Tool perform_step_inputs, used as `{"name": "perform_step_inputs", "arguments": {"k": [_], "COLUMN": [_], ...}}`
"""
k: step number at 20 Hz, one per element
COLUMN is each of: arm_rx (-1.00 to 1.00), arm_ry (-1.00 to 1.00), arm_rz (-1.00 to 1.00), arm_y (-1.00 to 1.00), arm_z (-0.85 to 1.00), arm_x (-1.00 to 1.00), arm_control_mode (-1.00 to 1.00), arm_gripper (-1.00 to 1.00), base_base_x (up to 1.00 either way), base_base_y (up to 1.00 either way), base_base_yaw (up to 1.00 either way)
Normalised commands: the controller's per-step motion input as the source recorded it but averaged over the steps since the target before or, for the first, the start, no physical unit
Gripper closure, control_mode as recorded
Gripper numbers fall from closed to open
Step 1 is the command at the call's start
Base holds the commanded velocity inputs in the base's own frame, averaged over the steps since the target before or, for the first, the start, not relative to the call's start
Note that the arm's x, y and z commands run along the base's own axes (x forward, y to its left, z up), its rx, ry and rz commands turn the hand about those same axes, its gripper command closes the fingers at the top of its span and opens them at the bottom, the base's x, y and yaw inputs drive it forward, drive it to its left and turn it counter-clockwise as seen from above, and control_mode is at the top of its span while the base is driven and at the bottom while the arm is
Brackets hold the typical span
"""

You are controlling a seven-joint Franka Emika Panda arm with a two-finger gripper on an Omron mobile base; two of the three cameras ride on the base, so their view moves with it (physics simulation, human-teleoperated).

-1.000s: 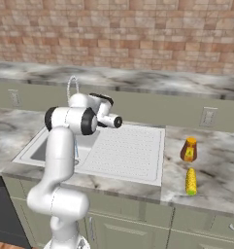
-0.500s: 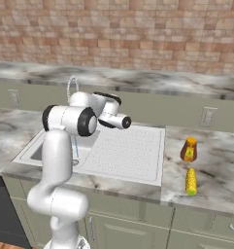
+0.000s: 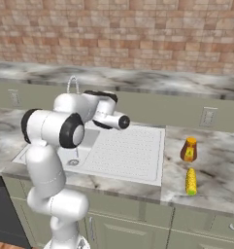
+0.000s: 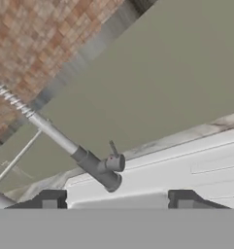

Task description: Turn on the sink faucet. Then move the corn from the counter to the sink. Turn off the sink. Move the vegetable from the sink to the pot next to the stove. Finally move the pot to the rear left burner.

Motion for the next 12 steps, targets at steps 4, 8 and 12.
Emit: {"name": "perform_step_inputs", "arguments": {"k": [4, 8, 12], "arm_rx": [0.0, 0.0, -0.03], "arm_ry": [0.1, 0.14, 0.22], "arm_rz": [-0.1, -0.1, -0.12], "arm_y": [-0.38, -0.46, -0.47], "arm_z": [0.36, 0.33, 0.52], "arm_x": [-0.96, -0.98, -0.61], "arm_control_mode": [-1.0, -1.0, -1.0], "arm_gripper": [-1.0, -1.0, -1.0], "base_base_x": [0.0, 0.0, 0.0], "base_base_y": [0.0, 0.0, 0.0], "base_base_yaw": [0.0, 0.0, 0.0]}}
